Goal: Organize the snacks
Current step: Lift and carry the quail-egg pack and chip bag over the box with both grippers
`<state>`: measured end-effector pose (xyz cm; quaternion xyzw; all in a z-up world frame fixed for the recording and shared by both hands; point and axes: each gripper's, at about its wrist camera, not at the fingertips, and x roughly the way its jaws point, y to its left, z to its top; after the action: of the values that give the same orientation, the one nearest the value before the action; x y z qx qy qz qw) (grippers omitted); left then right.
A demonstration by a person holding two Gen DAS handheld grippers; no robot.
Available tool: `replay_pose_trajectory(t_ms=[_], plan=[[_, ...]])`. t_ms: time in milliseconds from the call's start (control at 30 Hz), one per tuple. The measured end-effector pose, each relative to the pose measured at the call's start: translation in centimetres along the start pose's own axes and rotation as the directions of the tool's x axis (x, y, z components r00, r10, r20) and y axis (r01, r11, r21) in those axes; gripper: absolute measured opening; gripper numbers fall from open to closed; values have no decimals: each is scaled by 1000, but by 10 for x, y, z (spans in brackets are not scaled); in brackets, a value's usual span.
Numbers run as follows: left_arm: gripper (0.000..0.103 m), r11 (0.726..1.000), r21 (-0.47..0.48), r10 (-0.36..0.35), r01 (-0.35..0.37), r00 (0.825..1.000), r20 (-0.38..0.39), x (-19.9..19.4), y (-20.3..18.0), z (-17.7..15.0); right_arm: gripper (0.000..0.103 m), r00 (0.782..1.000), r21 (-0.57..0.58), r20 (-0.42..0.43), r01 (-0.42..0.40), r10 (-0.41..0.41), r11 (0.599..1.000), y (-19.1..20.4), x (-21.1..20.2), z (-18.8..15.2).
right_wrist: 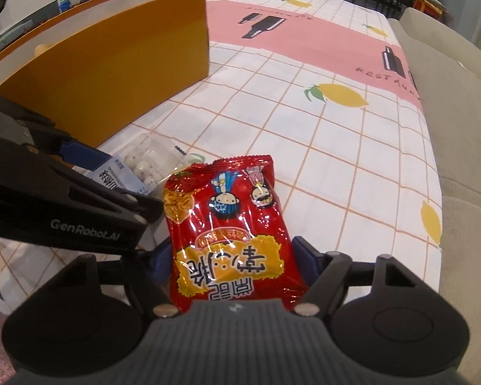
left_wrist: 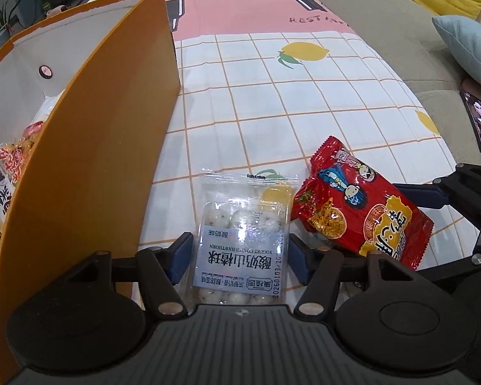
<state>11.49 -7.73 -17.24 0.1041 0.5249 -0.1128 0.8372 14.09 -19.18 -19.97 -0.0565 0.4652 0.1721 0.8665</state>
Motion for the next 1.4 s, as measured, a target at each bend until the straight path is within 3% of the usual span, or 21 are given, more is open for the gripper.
replay_pose_trajectory(t_ms=[467,900,1067,1200,1400], plan=[[64,999,-38,-17,18,999,30,-13,-2,5,72,998,76,-27,59,-57,995,-7,-10,-1],[64,995,-42,-82,88,989,126,-91,0,44,72,987,157,127,83,-104,984,-6,-67,17],[64,997,-18,-70,74,985,159,-122,18,57,72,977,160,198,44,-75,986,3,-91,35],[65,998,-21,-55,59,983,174,-143,43,66,72,970,204,242,-68,17,977,11,-105,57],[65,1000,-16,7,-5,988,154,-156,85,70,72,951,95,298,-111,79,989,44,-113,97]])
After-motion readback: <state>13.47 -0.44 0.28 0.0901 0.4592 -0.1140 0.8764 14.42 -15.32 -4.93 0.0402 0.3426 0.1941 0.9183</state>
